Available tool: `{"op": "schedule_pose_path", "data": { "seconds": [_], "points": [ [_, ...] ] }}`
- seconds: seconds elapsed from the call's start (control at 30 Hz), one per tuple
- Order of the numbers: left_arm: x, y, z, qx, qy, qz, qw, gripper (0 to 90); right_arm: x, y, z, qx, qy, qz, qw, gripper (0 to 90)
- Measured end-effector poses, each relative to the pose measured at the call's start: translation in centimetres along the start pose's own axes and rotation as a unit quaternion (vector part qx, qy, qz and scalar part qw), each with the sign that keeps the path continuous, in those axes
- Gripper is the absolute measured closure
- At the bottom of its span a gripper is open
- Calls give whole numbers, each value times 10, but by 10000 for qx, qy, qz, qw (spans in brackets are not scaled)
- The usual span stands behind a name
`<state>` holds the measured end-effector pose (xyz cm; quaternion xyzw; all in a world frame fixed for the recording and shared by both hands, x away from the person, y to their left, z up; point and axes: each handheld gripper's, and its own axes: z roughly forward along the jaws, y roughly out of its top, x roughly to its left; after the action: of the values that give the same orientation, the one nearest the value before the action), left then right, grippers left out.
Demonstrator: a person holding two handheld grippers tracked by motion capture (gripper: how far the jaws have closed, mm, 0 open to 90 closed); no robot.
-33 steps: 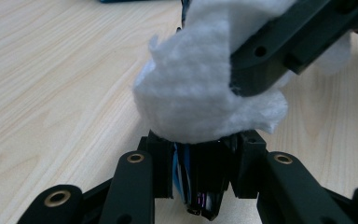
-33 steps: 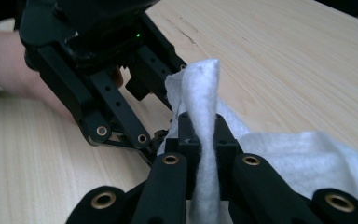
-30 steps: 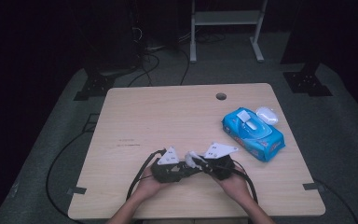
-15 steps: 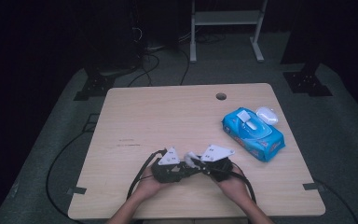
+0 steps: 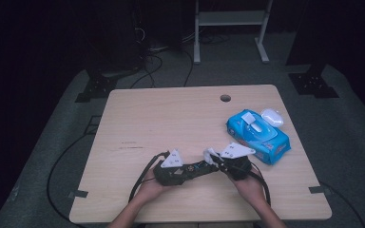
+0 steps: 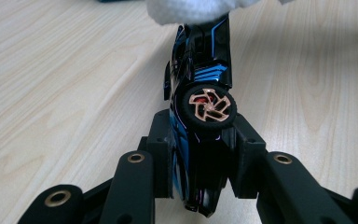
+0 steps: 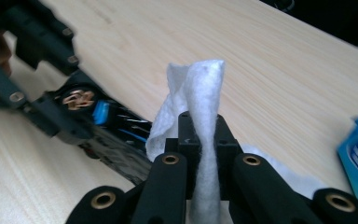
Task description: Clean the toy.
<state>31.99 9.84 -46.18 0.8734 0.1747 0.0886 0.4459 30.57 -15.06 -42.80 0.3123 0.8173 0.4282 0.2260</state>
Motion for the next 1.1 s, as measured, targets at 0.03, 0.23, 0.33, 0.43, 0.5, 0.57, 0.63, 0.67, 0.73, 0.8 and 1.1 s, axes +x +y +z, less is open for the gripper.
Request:
{"op": "schedule_pose_path", "data": {
  "seconds": [0.03,0.23,0.33,0.43,0.5,0.57,0.63,0.67,0.73,0.8,1.1],
  "points": [
    [0,0,0,0,0,0,10000,665,-1,-1,0,-17,22,57,10000,857],
    [1,1,1,-18,-28,-77,10000,665,23,4,13,-183,845,29,9963,856],
    [2,0,-1,-17,-31,-90,10000,666,21,7,11,-81,624,-184,9978,856],
    [3,-1,-2,3,-4,-47,10000,667,1,-1,1,-34,213,-3,9998,857],
    [3,-1,-2,-1,-10,-30,10000,667,-22,-10,-8,-5,42,349,9994,857],
    [3,-1,-2,5,-14,-35,10000,667,-25,-12,-10,7,10,436,9990,857],
    [3,0,-2,37,-9,-30,10000,666,-17,-11,-6,-112,216,438,9987,856],
    [3,0,-2,37,-9,-30,10000,666,-17,-11,-6,-112,216,438,9987,856],
    [4,-1,-4,88,3,6,10000,665,-5,-8,-2,-128,221,163,9995,855],
    [4,-1,-5,108,33,28,9999,666,-4,-7,-1,-113,234,107,9996,856],
    [3,0,-4,132,26,70,9999,664,-24,-13,-9,-115,184,573,9981,856]
  ]
}}
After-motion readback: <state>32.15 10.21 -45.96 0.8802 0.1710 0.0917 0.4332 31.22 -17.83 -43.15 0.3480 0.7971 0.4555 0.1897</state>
